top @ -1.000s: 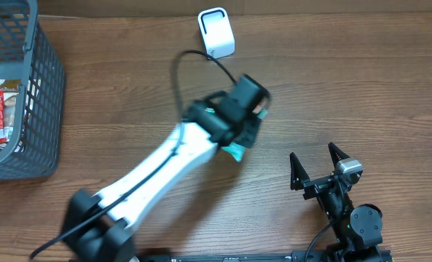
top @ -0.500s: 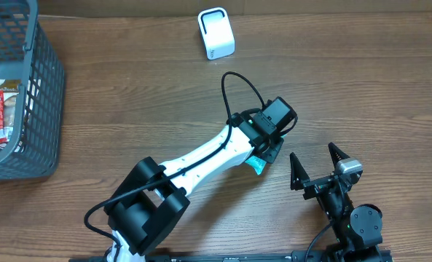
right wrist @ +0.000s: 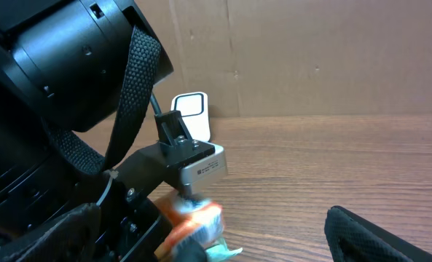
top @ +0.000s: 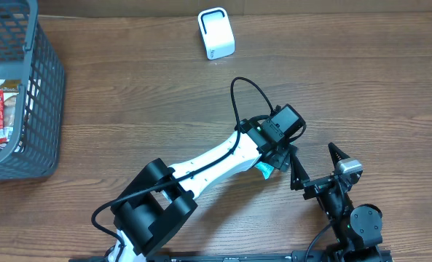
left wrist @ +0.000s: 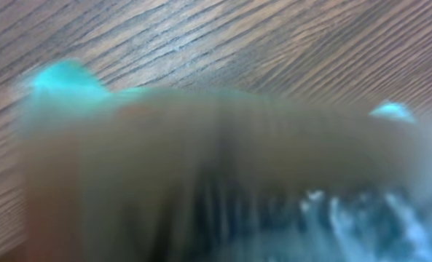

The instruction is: Scan the item barcode

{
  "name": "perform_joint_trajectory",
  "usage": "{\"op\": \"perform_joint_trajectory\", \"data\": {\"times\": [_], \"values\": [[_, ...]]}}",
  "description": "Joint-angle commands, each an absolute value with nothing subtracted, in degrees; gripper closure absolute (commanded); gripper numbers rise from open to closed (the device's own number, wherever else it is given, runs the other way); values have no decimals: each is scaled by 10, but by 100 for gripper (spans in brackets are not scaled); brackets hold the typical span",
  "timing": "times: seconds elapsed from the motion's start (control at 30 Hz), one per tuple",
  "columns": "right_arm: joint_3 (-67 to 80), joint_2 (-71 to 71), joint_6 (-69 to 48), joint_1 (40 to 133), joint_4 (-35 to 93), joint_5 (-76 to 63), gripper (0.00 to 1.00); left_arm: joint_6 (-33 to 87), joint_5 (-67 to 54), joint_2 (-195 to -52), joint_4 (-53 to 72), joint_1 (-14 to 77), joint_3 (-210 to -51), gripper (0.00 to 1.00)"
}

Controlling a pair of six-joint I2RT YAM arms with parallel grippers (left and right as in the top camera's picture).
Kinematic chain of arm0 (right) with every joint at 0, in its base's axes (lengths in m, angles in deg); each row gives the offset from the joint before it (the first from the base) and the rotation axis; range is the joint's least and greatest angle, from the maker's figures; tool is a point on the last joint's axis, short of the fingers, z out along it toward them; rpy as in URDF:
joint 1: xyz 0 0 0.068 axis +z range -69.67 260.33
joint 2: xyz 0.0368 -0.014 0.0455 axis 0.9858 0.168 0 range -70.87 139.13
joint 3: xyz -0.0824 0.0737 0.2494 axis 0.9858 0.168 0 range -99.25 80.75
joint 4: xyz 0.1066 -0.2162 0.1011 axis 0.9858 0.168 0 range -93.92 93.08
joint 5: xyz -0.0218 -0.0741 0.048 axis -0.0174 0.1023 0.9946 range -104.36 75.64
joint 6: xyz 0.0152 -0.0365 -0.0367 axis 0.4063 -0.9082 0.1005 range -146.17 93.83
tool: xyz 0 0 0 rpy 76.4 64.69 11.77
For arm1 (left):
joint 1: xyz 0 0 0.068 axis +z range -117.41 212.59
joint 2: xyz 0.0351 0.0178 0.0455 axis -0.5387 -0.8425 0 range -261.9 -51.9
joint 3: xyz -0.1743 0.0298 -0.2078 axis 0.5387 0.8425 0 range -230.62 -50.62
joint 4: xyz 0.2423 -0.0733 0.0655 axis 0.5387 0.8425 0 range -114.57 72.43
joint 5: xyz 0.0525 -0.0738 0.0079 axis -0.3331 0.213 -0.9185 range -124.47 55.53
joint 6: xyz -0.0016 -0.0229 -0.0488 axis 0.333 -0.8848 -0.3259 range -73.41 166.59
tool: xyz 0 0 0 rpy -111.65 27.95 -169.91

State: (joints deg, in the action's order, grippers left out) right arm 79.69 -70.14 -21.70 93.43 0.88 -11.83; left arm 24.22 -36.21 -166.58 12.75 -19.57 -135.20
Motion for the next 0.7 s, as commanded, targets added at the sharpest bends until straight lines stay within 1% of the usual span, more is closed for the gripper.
{"op": "perform_joint_trajectory", "data": {"times": [0.0,0.47,0.67], "values": [[803,-707,-217,931,7,-126,0,239,-354,-1673,132,-197,-1367,0],[803,-707,-217,931,8,-126,0,254,-351,-1672,265,-197,-1521,0],[803,-707,-217,931,7,-126,0,256,-349,-1672,282,-194,-1534,0]]}}
